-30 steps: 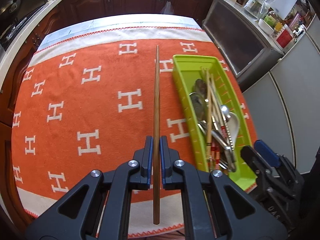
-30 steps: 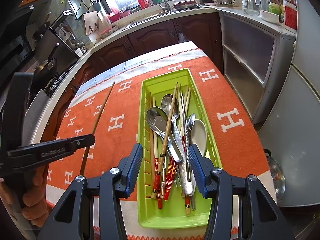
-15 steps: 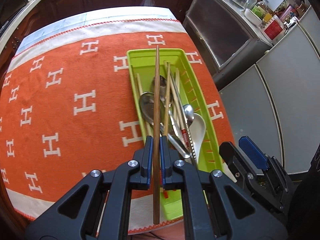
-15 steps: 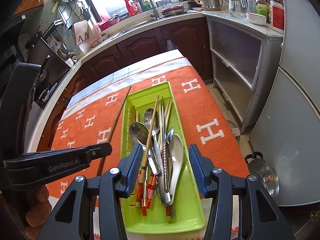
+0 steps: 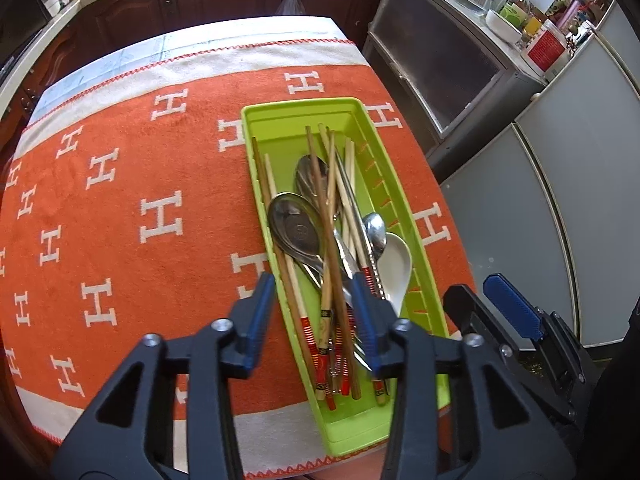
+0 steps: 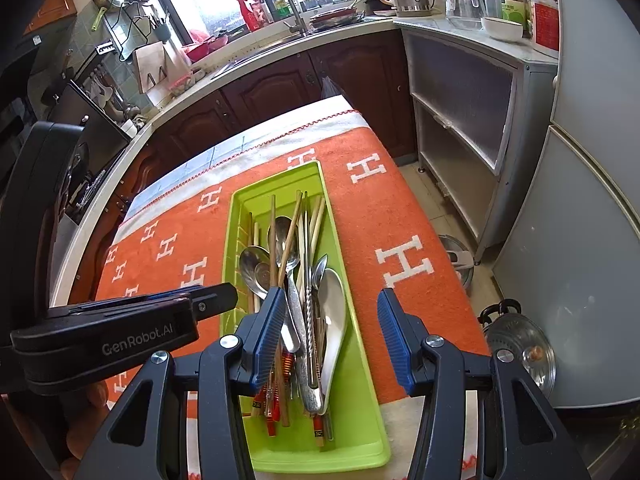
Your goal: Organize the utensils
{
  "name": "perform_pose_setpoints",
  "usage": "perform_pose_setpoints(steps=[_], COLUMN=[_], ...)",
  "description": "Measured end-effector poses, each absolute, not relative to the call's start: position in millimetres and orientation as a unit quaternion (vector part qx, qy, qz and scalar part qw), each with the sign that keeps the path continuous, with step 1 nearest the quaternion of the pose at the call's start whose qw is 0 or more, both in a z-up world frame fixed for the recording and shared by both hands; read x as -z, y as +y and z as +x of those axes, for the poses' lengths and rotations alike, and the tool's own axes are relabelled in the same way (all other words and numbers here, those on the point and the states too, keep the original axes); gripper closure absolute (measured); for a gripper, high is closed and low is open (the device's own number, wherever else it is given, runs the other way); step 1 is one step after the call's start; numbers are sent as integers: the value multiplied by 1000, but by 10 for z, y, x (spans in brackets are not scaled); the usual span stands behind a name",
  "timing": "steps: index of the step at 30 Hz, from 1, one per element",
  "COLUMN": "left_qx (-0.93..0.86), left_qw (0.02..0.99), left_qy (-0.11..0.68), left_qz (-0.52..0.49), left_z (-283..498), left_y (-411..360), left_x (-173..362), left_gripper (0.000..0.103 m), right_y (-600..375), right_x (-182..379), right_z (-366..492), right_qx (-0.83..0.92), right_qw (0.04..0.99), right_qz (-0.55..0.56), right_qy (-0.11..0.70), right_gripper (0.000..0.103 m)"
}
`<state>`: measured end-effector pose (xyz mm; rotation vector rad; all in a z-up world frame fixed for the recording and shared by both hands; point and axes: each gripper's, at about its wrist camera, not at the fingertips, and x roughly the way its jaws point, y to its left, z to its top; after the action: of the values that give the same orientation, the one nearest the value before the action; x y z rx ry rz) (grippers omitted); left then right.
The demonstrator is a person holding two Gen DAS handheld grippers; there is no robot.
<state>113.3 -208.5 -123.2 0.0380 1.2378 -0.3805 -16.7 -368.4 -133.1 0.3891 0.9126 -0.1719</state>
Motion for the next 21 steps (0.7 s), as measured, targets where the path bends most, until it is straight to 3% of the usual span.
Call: perform_pose_setpoints(steps=[14, 21], left_qx=[166, 162], left_qw=[818, 831], left_qy=[550, 530], left_qz=[21, 42], left_z=[1042, 936], left_y=[-1791, -1498], left_x=[1112, 1058], left_gripper=[48, 37], right_y=[-3536, -3383], right_x=[1350, 1325], right_z=[-159, -158], right_qx=[77, 67], right_qw=[875, 875], right_qz=[178, 167], right_qy=[443, 449], right_gripper=[54, 50])
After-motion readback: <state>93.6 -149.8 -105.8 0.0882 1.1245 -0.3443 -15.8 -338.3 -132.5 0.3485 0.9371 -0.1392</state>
